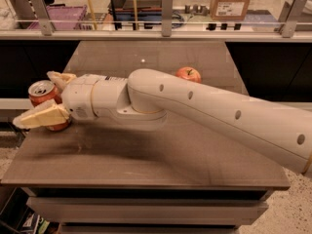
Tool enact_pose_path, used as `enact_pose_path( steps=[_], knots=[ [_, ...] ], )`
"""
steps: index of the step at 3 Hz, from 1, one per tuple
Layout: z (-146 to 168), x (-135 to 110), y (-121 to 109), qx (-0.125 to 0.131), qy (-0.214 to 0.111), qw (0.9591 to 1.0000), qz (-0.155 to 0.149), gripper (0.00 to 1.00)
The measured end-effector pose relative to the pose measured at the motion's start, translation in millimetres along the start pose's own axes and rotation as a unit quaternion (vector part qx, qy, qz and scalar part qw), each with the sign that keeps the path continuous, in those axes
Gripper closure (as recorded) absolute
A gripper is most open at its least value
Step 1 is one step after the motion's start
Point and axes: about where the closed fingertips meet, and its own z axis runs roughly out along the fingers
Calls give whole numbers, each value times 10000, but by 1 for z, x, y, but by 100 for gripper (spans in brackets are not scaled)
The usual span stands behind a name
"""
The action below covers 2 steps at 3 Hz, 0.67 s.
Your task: Knock coke can over
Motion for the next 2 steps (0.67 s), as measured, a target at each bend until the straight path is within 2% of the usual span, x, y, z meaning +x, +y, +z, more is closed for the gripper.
enact_pose_path(
  steps=[2],
  knots=[
    [3, -3, 4, -35, -7, 10000, -21, 64]
  ],
)
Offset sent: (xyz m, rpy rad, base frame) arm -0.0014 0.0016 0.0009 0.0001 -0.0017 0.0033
